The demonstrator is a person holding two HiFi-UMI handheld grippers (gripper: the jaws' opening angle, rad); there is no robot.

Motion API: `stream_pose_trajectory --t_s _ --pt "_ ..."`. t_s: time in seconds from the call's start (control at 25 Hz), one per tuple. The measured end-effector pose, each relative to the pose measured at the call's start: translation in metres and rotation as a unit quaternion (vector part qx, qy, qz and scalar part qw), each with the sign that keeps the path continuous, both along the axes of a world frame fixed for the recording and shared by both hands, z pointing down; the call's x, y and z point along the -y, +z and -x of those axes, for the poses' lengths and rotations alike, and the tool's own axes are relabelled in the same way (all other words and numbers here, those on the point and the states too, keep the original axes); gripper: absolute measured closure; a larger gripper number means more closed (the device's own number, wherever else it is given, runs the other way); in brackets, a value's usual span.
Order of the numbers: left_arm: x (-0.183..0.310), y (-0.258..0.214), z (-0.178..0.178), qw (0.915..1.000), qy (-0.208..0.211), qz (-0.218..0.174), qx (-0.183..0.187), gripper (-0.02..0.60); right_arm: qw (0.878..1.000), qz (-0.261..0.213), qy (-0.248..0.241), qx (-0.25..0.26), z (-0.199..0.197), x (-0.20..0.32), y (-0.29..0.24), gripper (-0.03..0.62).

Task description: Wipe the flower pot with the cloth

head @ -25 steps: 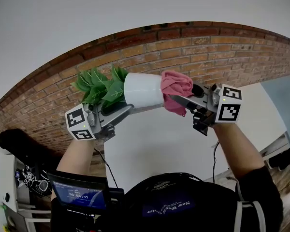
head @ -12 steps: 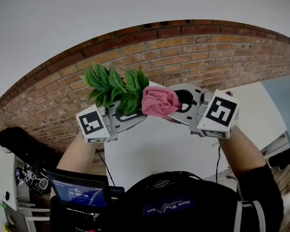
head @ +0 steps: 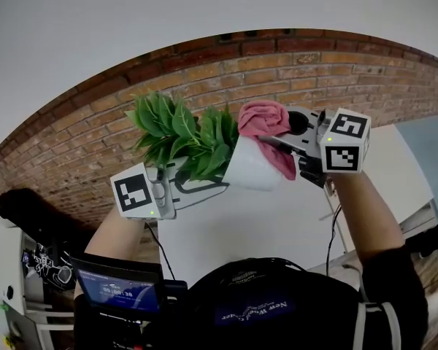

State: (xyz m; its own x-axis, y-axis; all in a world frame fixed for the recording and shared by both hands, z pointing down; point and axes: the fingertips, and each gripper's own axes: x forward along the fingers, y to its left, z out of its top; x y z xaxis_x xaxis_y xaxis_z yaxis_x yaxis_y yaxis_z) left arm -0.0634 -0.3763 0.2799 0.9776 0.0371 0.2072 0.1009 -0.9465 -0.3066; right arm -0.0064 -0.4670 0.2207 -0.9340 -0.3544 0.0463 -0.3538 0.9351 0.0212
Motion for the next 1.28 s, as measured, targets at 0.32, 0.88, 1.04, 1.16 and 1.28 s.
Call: stream_pose_trajectory --t_s 0.32,0.88,1.04,1.16,1.28 --pt "-0.004 -0.028 0.005 0.996 0.031 0.026 -0.079 0.569 0.972 0.153 -0.059 0.168 -0.017 0.014 0.009 0.485" --pt "0.029 -0.067 0.008 0.9803 -0.014 0.086 -0.177 0.572 0.95 0.219 -0.081 0.208 -0.002 0.011 0.043 0.485" --pt "0.038 -0.064 0.011 0.9809 -0.04 0.076 -0.175 0.572 0.949 0.225 -0.078 0.206 0.01 0.006 0.051 0.485" --pt "0.041 -0.061 0.011 0.9818 -0.053 0.068 -0.169 0.572 0.95 0.226 -0.077 0.202 0.014 0.003 0.056 0.485" --pt "0.046 -0.058 0.01 0.9818 -0.063 0.064 -0.167 0.572 0.954 0.219 -0.08 0.19 0.017 -0.003 0.06 0.485"
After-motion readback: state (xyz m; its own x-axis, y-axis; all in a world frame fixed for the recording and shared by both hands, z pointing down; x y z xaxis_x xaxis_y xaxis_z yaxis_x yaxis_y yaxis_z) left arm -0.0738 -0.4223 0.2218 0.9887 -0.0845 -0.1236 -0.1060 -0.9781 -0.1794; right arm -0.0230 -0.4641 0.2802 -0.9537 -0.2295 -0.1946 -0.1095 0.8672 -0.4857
